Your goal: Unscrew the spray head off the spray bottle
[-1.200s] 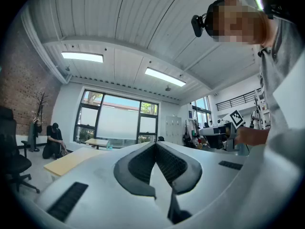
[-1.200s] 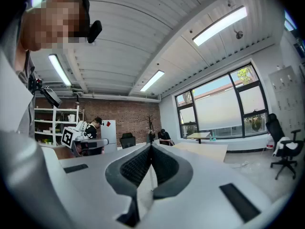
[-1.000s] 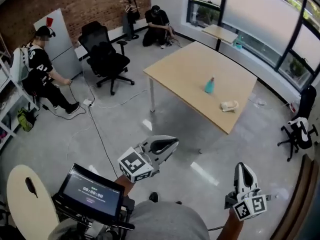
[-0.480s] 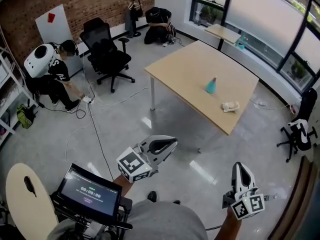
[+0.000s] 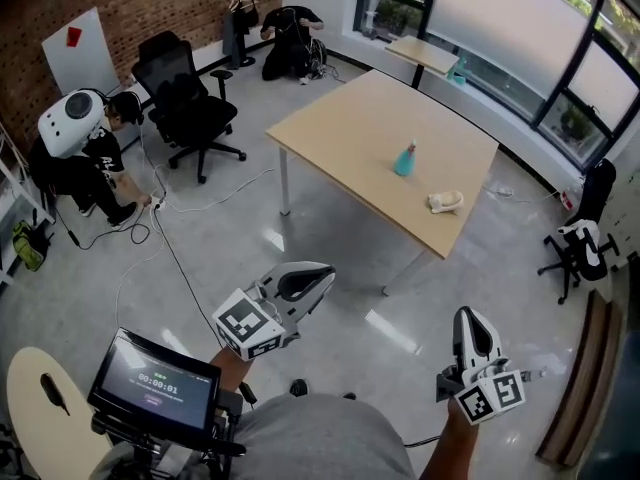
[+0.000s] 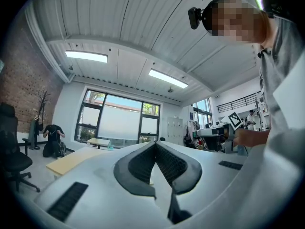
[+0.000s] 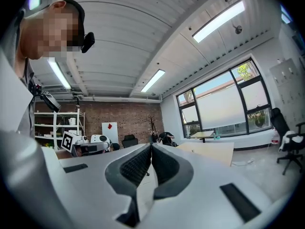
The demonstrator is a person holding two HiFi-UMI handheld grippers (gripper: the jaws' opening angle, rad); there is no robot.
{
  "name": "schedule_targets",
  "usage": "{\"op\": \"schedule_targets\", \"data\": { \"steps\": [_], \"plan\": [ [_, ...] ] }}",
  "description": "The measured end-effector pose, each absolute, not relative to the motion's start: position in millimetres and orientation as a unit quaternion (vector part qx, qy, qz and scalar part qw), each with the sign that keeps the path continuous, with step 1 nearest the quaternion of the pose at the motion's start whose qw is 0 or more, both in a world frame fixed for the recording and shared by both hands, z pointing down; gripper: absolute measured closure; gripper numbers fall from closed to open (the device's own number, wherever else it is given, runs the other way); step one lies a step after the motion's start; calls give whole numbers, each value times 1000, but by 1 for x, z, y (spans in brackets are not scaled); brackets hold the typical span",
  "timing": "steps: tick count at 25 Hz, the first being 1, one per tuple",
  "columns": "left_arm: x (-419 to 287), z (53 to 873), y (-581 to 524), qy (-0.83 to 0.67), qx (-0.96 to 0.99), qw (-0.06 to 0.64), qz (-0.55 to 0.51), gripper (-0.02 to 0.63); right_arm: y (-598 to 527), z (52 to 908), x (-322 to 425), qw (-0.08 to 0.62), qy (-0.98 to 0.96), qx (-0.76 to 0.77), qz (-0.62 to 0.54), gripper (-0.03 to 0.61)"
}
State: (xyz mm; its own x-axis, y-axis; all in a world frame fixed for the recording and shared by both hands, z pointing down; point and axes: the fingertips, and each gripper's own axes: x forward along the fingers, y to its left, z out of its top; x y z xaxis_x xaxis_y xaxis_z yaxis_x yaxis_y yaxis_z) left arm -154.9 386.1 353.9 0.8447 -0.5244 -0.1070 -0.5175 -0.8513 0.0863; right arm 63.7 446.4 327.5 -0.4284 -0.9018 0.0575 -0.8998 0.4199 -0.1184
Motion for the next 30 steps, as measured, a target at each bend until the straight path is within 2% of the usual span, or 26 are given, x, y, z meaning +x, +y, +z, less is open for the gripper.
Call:
{"op": "schedule_targets", "data": {
  "steps": [7, 17, 30],
  "plan": [
    [-169, 338, 367, -273, 959, 25, -78, 609, 429, 314, 49, 0, 841, -538, -59, 572],
    [-148, 359, 295, -269, 960, 36, -69, 609, 351, 334, 68, 5, 839, -540, -70, 572],
    [-52, 360, 161, -279, 958, 40, -49, 609, 208, 345, 144, 9, 854, -511, -95, 572]
  ]
}}
